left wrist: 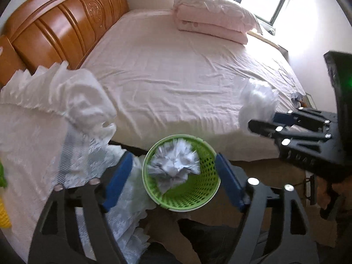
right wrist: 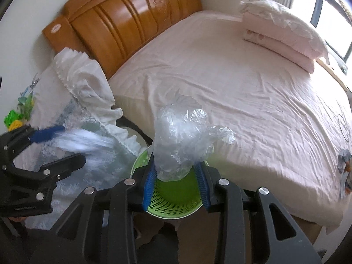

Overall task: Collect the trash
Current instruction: 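Carry both items to the green wastebasket and open both tools to drop them, then grasp the yellow mesh net with the left tool while the right tool grasps the green bag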

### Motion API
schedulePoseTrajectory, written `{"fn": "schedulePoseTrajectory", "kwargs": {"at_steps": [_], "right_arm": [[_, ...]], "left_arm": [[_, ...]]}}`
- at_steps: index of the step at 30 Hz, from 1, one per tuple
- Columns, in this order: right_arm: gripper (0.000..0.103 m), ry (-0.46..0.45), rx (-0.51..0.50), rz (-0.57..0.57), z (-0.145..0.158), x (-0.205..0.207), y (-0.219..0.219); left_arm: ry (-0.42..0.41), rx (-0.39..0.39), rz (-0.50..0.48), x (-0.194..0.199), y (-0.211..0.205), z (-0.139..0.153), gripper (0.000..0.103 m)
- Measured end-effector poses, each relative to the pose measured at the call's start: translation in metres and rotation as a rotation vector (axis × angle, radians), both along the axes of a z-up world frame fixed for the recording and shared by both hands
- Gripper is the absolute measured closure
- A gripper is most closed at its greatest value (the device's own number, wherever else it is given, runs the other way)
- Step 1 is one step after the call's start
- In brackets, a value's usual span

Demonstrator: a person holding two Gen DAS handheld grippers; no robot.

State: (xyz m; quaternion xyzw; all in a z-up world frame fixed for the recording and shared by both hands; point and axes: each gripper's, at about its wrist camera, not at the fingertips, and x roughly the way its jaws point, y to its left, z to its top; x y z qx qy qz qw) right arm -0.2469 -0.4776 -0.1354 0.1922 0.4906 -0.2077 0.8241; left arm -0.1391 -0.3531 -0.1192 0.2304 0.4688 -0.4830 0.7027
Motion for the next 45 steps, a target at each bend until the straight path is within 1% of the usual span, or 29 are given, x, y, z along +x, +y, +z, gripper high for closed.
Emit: {"fn": "schedulePoseTrajectory", "kwargs": {"at_steps": [2,5,8,10,11,12,13,14,15,16,17,19,25,31,34,38,41,45], "right_arm": [[0.068,0.006,0.007,0.033,-0.003,0.001,-0.006],[0.068,0.018,0.016,0.085,-0.012,0.003,-0.011],[0.068,0.023,0.035,0.119,-0.021,0.011,-0.010],[0.068,0.027,0.051,0.143,-0.027,0.016,-0.008],[0.067,0.035,0.060,0.161,-0.032,0.019,-0.005],[0.066,0.042,0.063,0.172,-0.036,0.021,-0.003],[0.061,0.042,0.063,0.172,-0.036,0.021,-0.003],[0.049,0.055,0.068,0.192,-0.042,0.025,0.001],[0.042,0.071,0.069,0.209,-0.048,0.029,0.006],[0.025,0.089,0.059,0.216,-0.053,0.032,0.010],[0.009,0.101,0.049,0.216,-0.056,0.034,0.013],[0.003,0.120,0.019,0.203,-0.061,0.037,0.018],[0.002,0.105,0.034,0.166,-0.055,0.041,0.013],[0.002,0.039,0.028,0.143,-0.032,0.045,0.012],[0.002,0.022,0.028,0.159,-0.023,0.051,0.017],[0.002,0.019,0.025,0.229,-0.012,0.067,0.033],[0.002,0.013,0.000,0.277,-0.005,0.081,0.051],[0.002,-0.007,-0.019,0.322,0.007,0.107,0.083]], "left_arm": [[-0.013,-0.002,0.010,-0.003,-0.006,0.004,0.020],[-0.036,0.011,0.035,-0.008,-0.014,0.009,0.020],[-0.054,0.014,0.082,-0.005,-0.009,0.017,0.020],[-0.065,0.017,0.117,0.003,-0.005,0.020,0.014],[-0.074,0.019,0.138,0.005,-0.002,0.022,0.008],[-0.095,0.010,0.174,0.009,0.005,0.027,0.008],[-0.105,0.009,0.190,0.010,0.009,0.030,0.008],[-0.120,0.009,0.216,0.013,0.015,0.034,0.008],[-0.128,0.008,0.232,0.015,0.018,0.036,0.008],[-0.138,0.004,0.256,0.018,0.024,0.039,0.008],[-0.145,-0.002,0.278,0.020,0.030,0.042,0.008],[-0.154,-0.011,0.311,0.023,0.040,0.048,0.008],[-0.180,-0.026,0.404,0.029,0.072,0.059,0.008],[-0.184,-0.033,0.530,0.039,0.114,0.061,0.008],[-0.193,-0.030,0.619,0.045,0.141,0.063,0.008],[-0.191,-0.022,0.757,0.059,0.190,0.062,0.008],[-0.189,-0.007,0.842,0.067,0.227,0.060,0.008],[-0.183,0.013,0.913,0.082,0.264,0.054,0.008]]}}
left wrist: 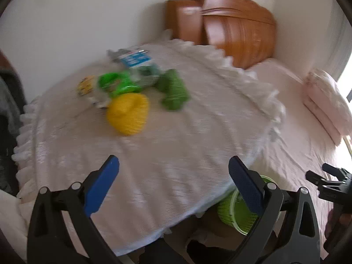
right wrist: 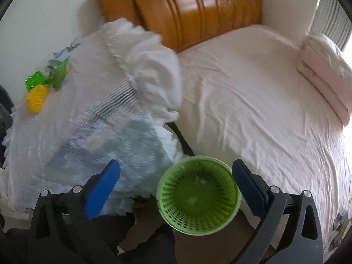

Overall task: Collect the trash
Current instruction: 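Grasp the yellow mesh net with the left tool while the right tool grasps the green bag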

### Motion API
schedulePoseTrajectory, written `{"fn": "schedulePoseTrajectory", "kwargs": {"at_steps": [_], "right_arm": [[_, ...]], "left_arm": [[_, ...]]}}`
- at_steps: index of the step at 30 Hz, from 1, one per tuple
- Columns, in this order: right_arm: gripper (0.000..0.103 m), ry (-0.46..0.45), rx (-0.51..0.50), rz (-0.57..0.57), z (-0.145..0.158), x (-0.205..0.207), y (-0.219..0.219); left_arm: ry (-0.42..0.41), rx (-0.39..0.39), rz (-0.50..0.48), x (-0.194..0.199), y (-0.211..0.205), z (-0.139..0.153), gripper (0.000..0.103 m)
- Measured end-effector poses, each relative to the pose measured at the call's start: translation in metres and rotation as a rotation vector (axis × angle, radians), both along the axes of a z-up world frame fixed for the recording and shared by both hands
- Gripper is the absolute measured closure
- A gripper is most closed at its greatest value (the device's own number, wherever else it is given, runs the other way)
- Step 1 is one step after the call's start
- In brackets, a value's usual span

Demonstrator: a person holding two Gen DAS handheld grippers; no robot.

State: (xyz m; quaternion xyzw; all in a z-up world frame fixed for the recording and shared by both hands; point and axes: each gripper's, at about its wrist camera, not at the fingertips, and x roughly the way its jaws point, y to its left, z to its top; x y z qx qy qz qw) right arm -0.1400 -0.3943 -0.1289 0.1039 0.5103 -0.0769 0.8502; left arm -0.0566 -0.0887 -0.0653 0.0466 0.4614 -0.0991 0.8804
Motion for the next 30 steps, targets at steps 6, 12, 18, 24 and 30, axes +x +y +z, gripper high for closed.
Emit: {"fn": "schedulePoseTrajectory", "kwargs": {"at_steps": [6,12,18,24,30], "right_arm": [[0.002,-0.038,0.051,0.017,0.012,0.030,0.050],[0.002,-0.058,0.050,0.028,0.024,0.057,0.092],[0.002,-0.050,0.022,0.033,0.030,0.079,0.115],[0.002,-0.036,0.002,0.057,0.032,0.102,0.128],[0.002,-0.030,-0.006,0.102,0.033,0.123,0.139]], "left_arm": [[0.020,0.022,0.043,0.037,0.027,-0.018,0.008],[0.060,-0.003,0.060,0.081,0.032,-0.044,0.008],[0.074,0.026,0.079,0.121,0.022,-0.068,0.008],[0.066,0.027,0.115,0.141,0.028,-0.076,0.011],[0.058,0.050,0.072,0.140,0.030,-0.078,0.045]]}}
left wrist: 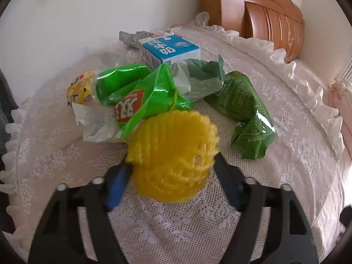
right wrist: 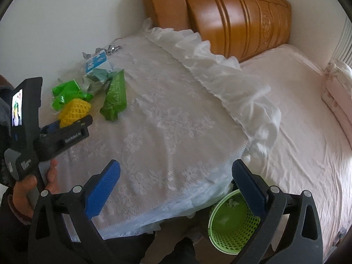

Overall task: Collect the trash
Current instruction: 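Grasp the yellow mesh net with the left tool while the right tool grasps the green bag, then carry both items over the wastebasket and open both tools to drop them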

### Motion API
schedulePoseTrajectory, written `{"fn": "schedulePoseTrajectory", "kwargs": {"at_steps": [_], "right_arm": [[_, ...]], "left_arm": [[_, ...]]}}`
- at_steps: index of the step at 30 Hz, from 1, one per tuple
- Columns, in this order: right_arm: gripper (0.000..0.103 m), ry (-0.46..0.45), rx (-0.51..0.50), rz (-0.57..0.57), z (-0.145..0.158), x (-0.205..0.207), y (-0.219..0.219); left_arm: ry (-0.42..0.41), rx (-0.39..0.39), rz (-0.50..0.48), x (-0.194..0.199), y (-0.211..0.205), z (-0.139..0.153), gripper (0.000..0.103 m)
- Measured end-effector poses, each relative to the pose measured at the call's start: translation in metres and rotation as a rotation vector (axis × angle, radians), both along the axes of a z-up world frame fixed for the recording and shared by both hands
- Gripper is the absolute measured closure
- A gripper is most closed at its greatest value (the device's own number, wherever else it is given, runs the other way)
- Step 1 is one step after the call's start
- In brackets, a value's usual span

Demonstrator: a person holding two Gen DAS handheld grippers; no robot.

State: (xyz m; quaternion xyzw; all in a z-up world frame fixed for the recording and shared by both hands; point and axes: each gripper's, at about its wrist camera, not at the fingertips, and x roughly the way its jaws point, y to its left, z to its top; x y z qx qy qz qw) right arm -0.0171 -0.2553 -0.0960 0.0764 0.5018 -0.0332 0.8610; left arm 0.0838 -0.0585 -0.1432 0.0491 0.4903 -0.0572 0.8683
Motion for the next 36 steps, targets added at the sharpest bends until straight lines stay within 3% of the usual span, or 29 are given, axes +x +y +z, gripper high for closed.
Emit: {"fn": "schedulePoseTrajectory", "kwargs": {"at_steps": [6,13,18,24,27,28,36], "right_arm": [[0.002,-0.009,-0.021,0.068,0.001,0.025,0.016],[0.002,-0.025,-0.028,0.158,-0.004,0.080,0.038],[0.004,0.020,-0.007,0.191,-0.025,0.133,0.059],[0.029,0.101,-0.044,0.202,-0.053,0.165,0.079],[0.052,0.092,-0.041,0.196,-0.050,0.167,0.084],[0.064,0.091,-0.030,0.195,-0.050,0.166,0.083],[0.064,0.059,0.071,0.137,-0.035,0.140,0.064]], "left_arm": [[0.014,-0.054,-0.005,-0.007,0.022,0.005,0.064],[0.017,-0.107,-0.012,-0.027,0.043,0.015,0.066],[0.001,-0.124,-0.030,-0.046,0.053,0.030,0.066],[-0.014,-0.123,-0.039,-0.066,0.066,0.044,0.066],[-0.024,-0.113,-0.047,-0.071,0.069,0.046,0.066],[-0.027,-0.114,-0.051,-0.071,0.070,0.047,0.066],[-0.046,-0.115,-0.124,-0.073,0.058,0.057,0.066]]}}
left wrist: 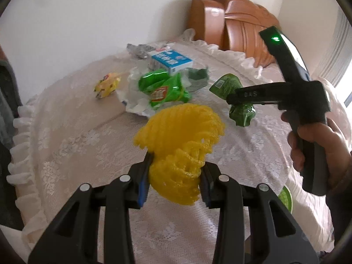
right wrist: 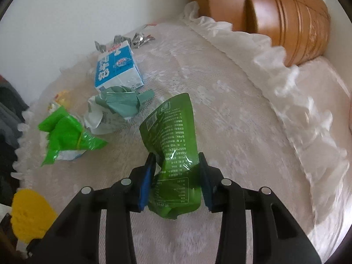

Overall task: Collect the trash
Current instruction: 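Carry both items over the wastebasket and open both tools to drop them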

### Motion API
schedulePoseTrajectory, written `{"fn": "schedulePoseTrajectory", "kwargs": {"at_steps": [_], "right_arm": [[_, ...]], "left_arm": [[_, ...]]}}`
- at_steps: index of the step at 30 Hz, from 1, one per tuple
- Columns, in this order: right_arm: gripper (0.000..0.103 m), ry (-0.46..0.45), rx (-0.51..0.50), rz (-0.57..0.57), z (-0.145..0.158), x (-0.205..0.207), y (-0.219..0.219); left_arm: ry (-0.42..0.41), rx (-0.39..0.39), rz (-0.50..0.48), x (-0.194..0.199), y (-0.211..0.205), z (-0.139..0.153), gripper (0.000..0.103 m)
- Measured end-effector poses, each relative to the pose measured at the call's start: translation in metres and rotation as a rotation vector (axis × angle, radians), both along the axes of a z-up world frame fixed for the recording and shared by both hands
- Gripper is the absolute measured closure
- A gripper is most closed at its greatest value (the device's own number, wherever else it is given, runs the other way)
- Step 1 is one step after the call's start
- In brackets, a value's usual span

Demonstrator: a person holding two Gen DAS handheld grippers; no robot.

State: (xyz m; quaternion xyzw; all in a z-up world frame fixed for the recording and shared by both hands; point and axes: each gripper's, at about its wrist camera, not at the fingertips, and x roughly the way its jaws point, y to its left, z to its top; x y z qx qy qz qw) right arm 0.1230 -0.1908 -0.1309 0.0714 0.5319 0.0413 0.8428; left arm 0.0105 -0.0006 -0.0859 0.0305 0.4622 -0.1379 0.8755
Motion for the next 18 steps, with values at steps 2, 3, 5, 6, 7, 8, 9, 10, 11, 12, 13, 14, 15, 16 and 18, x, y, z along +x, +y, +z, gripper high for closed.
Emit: {"fn": "schedulePoseTrajectory", "kwargs": {"at_steps": [2,3,5,6,7,8,9,10,11,12,13,14,15,16,18], "right_arm": [[0.064,-0.017,0.027,-0.026,0.006,-0.016,-0.010],[0.064,-0.027,0.045,-0.044,0.010,-0.028,-0.018],[0.064,-0.037,0.063,-0.076,0.015,-0.050,-0.033],[0.064,-0.042,0.067,-0.096,0.018,-0.065,-0.043],[0.064,-0.046,0.067,-0.111,0.020,-0.075,-0.050],[0.064,-0.050,0.063,-0.134,0.023,-0.092,-0.060],[0.064,-0.051,0.059,-0.148,0.024,-0.102,-0.066],[0.064,-0.052,0.048,-0.178,0.025,-0.123,-0.078],[0.064,-0.050,0.031,-0.212,0.026,-0.145,-0.090],[0.064,-0.048,0.020,-0.230,0.026,-0.156,-0.097],[0.064,-0.040,-0.007,-0.267,0.025,-0.176,-0.108],[0.064,-0.029,-0.029,-0.296,0.022,-0.192,-0.117],[0.064,-0.018,-0.045,-0.320,0.021,-0.206,-0.125],[0.064,0.003,-0.065,-0.364,0.014,-0.228,-0.139],[0.064,0.033,-0.064,-0.410,0.003,-0.252,-0.156]], "left_arm": [[-0.008,0.004,-0.037,-0.003,-0.009,0.003,0.066],[-0.012,0.004,-0.058,-0.004,-0.015,0.005,0.066],[-0.016,0.002,-0.104,-0.007,-0.028,0.008,0.067],[-0.018,0.001,-0.122,-0.008,-0.034,0.008,0.066],[-0.021,-0.001,-0.152,-0.011,-0.044,0.010,0.067],[-0.023,-0.004,-0.182,-0.013,-0.054,0.011,0.067],[-0.023,-0.008,-0.202,-0.015,-0.060,0.011,0.067],[-0.021,-0.014,-0.233,-0.018,-0.070,0.012,0.067],[-0.019,-0.019,-0.253,-0.020,-0.077,0.012,0.066],[-0.016,-0.027,-0.284,-0.024,-0.088,0.013,0.067],[-0.013,-0.033,-0.312,-0.029,-0.098,0.012,0.067],[-0.010,-0.037,-0.348,-0.034,-0.110,0.012,0.066],[-0.010,-0.037,-0.376,-0.039,-0.121,0.012,0.067],[-0.010,-0.035,-0.399,-0.043,-0.130,0.011,0.066],[-0.011,-0.032,-0.446,-0.053,-0.149,0.011,0.067]]}}
